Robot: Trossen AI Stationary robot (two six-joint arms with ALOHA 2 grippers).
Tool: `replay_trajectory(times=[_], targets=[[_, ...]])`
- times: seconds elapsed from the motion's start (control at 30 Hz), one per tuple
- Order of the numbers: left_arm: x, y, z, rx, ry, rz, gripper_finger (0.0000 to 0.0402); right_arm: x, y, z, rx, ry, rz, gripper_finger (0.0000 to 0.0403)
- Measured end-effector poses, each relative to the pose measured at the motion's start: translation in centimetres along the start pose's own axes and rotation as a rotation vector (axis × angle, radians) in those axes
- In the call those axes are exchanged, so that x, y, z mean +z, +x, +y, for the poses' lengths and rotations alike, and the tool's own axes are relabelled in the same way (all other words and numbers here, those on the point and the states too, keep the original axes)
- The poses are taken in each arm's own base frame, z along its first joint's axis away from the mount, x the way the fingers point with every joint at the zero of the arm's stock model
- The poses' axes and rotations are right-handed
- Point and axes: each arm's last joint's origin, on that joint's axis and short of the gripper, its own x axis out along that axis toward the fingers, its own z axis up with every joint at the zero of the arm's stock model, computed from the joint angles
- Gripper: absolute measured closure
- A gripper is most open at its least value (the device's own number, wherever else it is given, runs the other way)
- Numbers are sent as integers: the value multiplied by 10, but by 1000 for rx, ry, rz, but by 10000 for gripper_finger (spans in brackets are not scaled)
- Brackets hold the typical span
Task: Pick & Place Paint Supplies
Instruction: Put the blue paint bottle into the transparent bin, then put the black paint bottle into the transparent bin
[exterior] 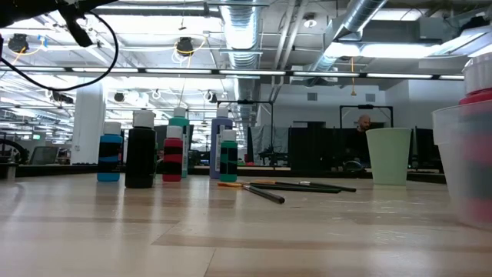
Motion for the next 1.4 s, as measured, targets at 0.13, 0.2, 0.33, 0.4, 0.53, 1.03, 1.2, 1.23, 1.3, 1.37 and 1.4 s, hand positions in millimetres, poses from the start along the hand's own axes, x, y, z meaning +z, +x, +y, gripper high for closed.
replay_trajectory(times=[0.13,0.2,0.33,0.4,0.53,1.03,1.2,1.23,1.3,1.37,1.4], targets=[[0,0,0,0,0,0,270,2,1,2,23,17,11,156],[0,0,0,0,0,0,270,2,2,2,32,23,20,154],[0,0,0,0,0,0,270,6,-2,2,61,30,49,154],[0,0,0,0,0,0,270,9,-6,2,92,13,75,154],[0,0,0,0,0,0,270,15,-16,0,136,-29,86,154],[0,0,0,0,0,0,270,111,-25,-52,111,-121,-124,154],[0,0,0,-1,0,0,270,154,9,-82,24,-154,-224,154],[0,0,0,0,0,0,270,161,20,-88,10,-163,-242,154],[0,0,0,-1,0,0,270,175,42,-99,-13,-186,-271,154],[0,0,0,-1,0,0,270,188,62,-110,-14,-180,-323,154],[0,0,0,-1,0,0,270,195,73,-116,-2,-159,-358,154]])
